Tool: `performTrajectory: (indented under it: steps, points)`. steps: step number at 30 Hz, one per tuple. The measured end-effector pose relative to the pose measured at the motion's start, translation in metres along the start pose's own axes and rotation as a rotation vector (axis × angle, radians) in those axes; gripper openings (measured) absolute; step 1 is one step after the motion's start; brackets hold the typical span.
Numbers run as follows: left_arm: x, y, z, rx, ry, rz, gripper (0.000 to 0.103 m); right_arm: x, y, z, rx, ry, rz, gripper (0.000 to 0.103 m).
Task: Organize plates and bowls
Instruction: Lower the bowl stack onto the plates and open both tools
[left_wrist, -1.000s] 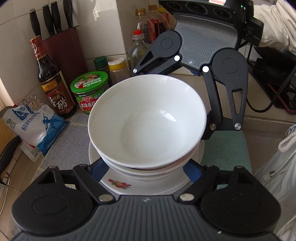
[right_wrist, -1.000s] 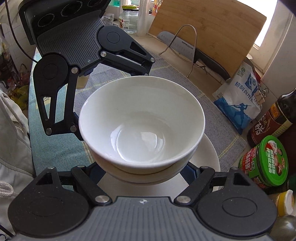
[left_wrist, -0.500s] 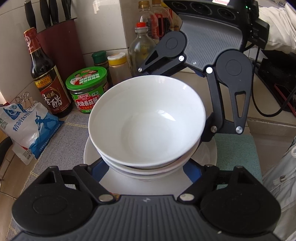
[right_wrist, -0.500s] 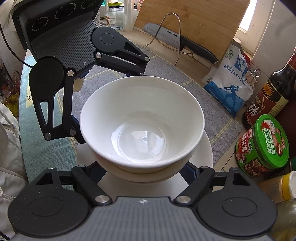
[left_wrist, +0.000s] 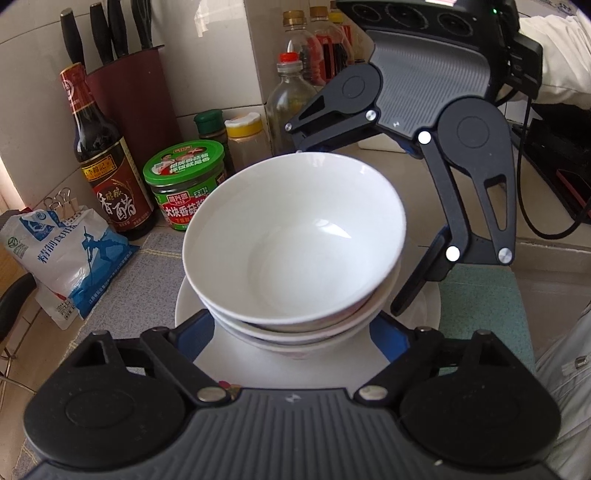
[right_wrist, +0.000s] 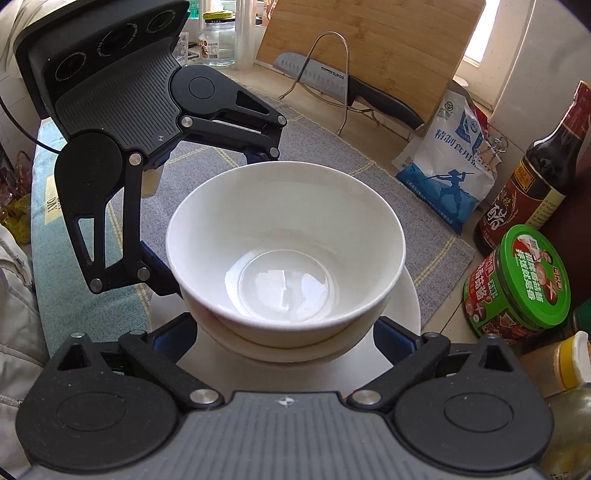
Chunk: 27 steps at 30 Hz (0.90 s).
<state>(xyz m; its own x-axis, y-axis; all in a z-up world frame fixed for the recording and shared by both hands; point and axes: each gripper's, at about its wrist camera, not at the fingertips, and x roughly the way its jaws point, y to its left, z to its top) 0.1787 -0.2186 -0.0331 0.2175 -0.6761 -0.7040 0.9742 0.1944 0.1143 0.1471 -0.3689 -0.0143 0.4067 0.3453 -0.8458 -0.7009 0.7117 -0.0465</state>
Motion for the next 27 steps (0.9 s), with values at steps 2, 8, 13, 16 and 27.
performTrajectory:
  steps: [2,8,13,16,27]
  points:
    - [-0.008,0.001,-0.004,-0.016,-0.017,0.005,0.096,-0.001,0.005,0.001,0.006,0.014,-0.034,0.103]
    - [-0.051,-0.007,-0.019,-0.072,-0.150,0.190,0.100,-0.017,0.028,0.003,0.076,0.048,-0.171,0.103]
    - [-0.106,-0.014,-0.020,-0.105,-0.323,0.371,0.103,-0.041,0.065,0.022,0.135,0.068,-0.346,0.103]
    - [-0.127,-0.017,-0.020,-0.155,-0.326,0.398,0.102,-0.060,0.086,0.037,0.258,0.030,-0.468,0.103]
    - [-0.167,-0.039,-0.027,-0.505,-0.054,0.370,0.102,-0.083,0.162,0.039,0.962,-0.108,-0.770,0.103]
